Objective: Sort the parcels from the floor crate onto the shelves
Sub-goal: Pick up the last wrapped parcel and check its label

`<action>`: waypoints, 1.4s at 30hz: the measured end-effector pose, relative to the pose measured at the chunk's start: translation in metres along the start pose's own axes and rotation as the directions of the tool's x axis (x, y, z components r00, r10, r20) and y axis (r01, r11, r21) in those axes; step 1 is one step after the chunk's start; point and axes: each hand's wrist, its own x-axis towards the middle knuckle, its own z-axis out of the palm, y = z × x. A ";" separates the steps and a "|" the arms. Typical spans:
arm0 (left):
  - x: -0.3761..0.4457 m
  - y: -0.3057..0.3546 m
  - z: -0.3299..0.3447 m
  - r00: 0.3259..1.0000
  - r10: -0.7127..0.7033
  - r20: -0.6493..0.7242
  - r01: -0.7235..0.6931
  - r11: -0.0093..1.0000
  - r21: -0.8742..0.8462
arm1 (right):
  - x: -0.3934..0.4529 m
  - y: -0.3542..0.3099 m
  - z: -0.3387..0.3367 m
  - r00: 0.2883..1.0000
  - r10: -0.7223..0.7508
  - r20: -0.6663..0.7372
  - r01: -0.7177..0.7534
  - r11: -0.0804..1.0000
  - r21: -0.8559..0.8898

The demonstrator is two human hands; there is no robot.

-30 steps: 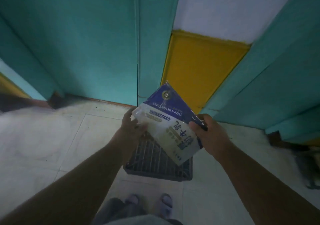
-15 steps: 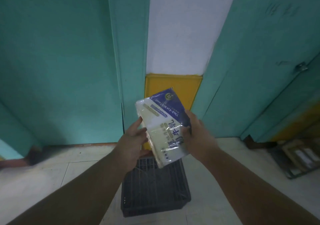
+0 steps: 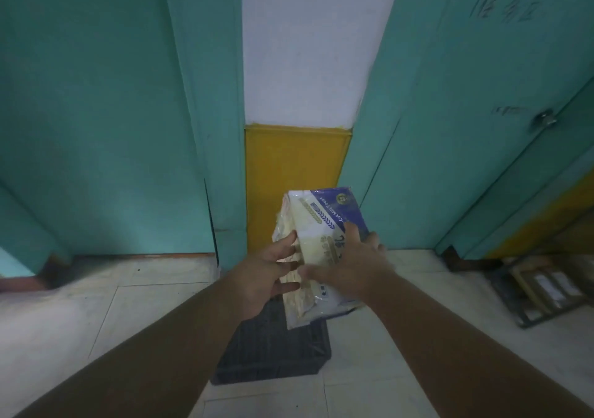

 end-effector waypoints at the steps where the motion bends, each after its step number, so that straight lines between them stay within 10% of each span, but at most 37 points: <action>1: -0.001 -0.004 0.006 1.000 -0.008 0.001 0.008 1.000 0.018 | 0.000 0.006 0.000 1.000 0.007 0.007 -0.007 1.000 -0.002; 8: 0.001 -0.027 0.024 0.999 0.035 -0.028 -0.025 0.951 0.310 | 0.002 0.043 -0.009 1.000 -0.012 0.014 0.011 0.999 0.045; 14: -0.002 -0.061 0.005 0.931 -0.045 -0.361 0.147 0.954 0.261 | 0.000 0.065 -0.020 0.997 -0.077 0.006 0.066 0.879 0.473; 22: 0.015 -0.028 -0.026 0.943 0.004 -0.333 0.099 0.951 0.291 | 0.020 0.059 -0.007 0.988 -0.135 0.071 0.033 0.644 0.764; 33: 0.025 0.021 -0.048 0.935 0.342 -0.097 -0.231 0.792 0.565 | 0.036 0.045 0.012 0.997 -0.008 -0.076 0.064 0.623 0.779; 42: 0.044 0.018 -0.011 0.943 0.332 -0.014 -0.272 0.794 0.544 | 0.024 0.073 -0.006 0.964 0.189 -0.185 0.029 0.618 0.786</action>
